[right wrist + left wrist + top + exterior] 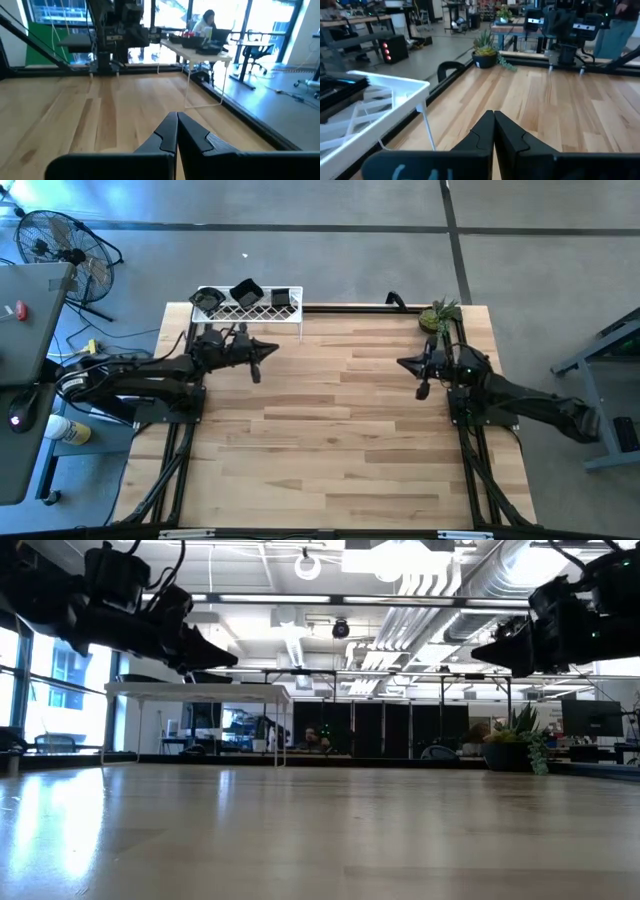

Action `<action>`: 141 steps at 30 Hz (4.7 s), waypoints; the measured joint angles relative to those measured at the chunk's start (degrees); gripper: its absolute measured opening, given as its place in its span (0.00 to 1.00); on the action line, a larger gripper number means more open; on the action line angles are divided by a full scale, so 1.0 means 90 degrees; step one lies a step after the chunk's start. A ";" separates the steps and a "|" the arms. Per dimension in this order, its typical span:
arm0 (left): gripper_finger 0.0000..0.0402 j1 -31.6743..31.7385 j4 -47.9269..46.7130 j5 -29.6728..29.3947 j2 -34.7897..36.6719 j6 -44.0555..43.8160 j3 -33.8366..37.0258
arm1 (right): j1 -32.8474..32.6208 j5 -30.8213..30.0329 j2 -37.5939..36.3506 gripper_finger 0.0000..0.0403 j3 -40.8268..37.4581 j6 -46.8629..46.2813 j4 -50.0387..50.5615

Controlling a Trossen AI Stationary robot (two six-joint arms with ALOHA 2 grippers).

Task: Pick & Place Mini shaped plates
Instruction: Return to Home Position

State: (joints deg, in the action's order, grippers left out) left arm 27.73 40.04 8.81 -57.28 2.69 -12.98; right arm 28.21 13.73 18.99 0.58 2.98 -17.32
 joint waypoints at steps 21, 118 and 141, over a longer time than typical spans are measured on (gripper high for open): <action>0.00 -0.0180 0.0019 -0.0348 0.1247 -0.0347 0.0700 | -0.0855 -0.2388 -0.2096 0.00 -0.0002 -0.0311 0.1626; 0.00 0.0503 -0.4459 -0.0601 0.5807 -0.0623 0.1305 | -0.1062 -0.2962 -0.1985 0.02 -0.0010 0.0003 0.1423; 0.00 0.0503 -0.4464 -0.0599 0.5807 -0.0623 0.1305 | -0.1063 -0.2962 -0.1985 0.02 -0.0010 0.0002 0.1423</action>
State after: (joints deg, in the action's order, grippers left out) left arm 32.25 -0.14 3.42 -5.02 -2.92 -1.23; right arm 18.64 -12.93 1.13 0.49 3.00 -4.51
